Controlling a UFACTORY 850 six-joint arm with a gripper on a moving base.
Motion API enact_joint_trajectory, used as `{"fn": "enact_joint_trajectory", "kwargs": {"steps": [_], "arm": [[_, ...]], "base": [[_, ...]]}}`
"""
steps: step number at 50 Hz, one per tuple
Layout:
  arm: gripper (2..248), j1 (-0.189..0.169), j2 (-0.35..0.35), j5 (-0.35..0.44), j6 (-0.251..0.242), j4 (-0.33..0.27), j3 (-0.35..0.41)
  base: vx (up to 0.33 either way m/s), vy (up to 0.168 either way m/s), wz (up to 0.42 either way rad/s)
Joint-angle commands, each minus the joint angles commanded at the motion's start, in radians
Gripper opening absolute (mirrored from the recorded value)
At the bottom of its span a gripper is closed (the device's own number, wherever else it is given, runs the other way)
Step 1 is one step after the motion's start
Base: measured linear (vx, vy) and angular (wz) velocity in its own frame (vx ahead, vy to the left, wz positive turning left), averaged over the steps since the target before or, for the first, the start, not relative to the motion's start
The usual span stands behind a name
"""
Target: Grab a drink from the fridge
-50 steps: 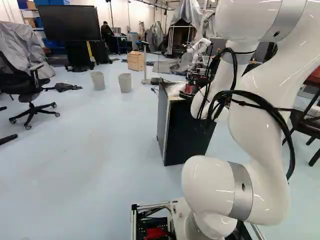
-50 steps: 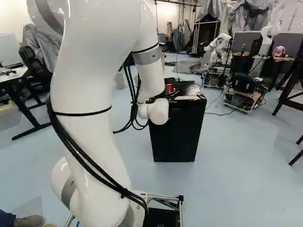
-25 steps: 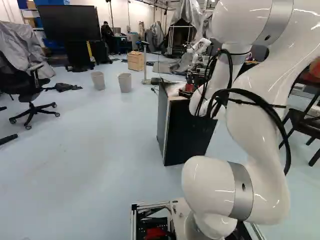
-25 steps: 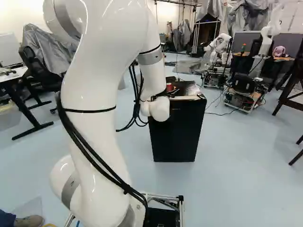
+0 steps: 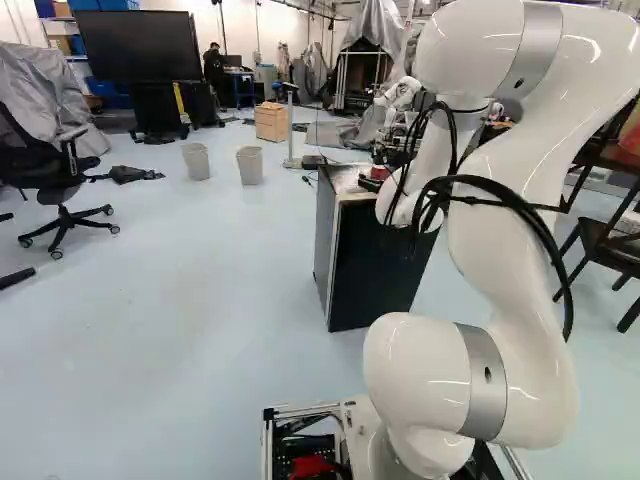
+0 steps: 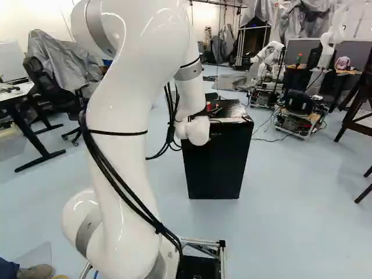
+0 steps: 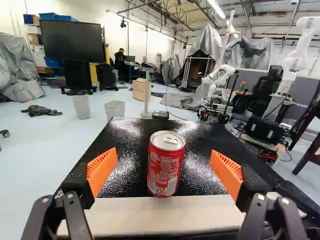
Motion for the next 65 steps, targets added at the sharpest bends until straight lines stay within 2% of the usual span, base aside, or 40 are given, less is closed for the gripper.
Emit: {"fn": "enact_joint_trajectory", "kwargs": {"steps": [28, 44, 58, 59, 63, 64, 65], "arm": [[247, 0.026, -0.029, -0.024, 0.0, 0.1, -0.038], [247, 0.049, -0.031, -0.027, 0.0, 0.111, -0.041], [246, 0.052, -0.033, -0.027, 0.0, 0.111, -0.044], [212, 0.052, -0.033, -0.027, 0.0, 0.111, -0.044], [212, 0.052, -0.033, -0.027, 0.0, 0.111, -0.044], [174, 0.052, -0.033, -0.027, 0.0, 0.111, -0.044], [174, 0.052, -0.033, -0.027, 0.0, 0.111, -0.044]], "base": [[0.0, 0.0, 0.0], [0.0, 0.0, 0.0], [0.0, 0.0, 0.0], [0.0, 0.0, 0.0], [0.0, 0.0, 0.0], [0.0, 0.0, 0.0], [0.0, 0.0, 0.0]]}}
